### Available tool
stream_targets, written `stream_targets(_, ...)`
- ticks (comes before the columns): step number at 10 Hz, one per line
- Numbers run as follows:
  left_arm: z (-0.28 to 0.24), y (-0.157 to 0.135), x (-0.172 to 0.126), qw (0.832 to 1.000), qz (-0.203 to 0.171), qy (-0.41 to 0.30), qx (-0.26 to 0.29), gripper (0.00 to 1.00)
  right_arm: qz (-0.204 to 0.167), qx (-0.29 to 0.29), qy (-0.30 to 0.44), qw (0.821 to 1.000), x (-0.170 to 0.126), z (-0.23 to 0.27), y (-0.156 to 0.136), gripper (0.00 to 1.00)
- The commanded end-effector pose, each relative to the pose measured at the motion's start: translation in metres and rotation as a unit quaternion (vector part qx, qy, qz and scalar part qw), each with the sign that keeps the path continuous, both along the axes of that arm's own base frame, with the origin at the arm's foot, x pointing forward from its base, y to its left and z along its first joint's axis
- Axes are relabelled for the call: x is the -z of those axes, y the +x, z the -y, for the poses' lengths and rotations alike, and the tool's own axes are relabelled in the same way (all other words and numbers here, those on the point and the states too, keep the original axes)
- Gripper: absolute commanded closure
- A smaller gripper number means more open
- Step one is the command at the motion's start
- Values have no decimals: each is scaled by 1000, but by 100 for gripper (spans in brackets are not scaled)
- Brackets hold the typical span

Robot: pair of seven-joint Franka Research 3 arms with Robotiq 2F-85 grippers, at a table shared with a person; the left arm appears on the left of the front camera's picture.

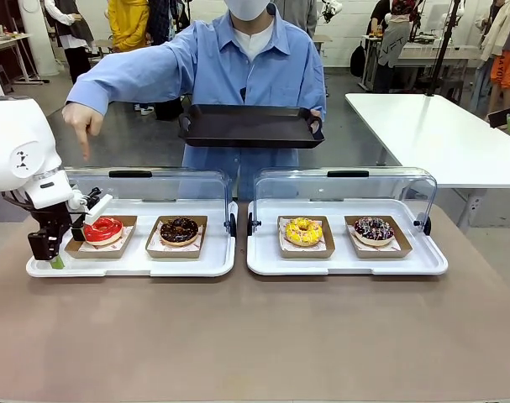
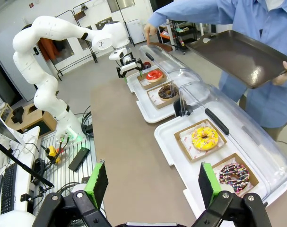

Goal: Provide the desired donut to the person.
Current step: Pick up and lift the Paper togo box containing the Donut pointed at by the person.

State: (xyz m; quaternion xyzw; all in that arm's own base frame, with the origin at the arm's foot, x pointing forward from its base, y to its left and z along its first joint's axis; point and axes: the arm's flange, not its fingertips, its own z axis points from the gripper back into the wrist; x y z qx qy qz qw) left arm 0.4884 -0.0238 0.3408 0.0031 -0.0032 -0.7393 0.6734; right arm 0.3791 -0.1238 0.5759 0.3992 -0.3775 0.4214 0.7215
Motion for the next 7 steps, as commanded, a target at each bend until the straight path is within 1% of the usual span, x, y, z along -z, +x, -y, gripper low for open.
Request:
stream_targets(1,0,-1,3,1000,12,20,-11,0,-1,-2,4,1000,1,-1,0,0)
stream_targets(7,-5,0,9,1000,11,17,-16,0,-1,-2,4,1000,1,-1,0,0)
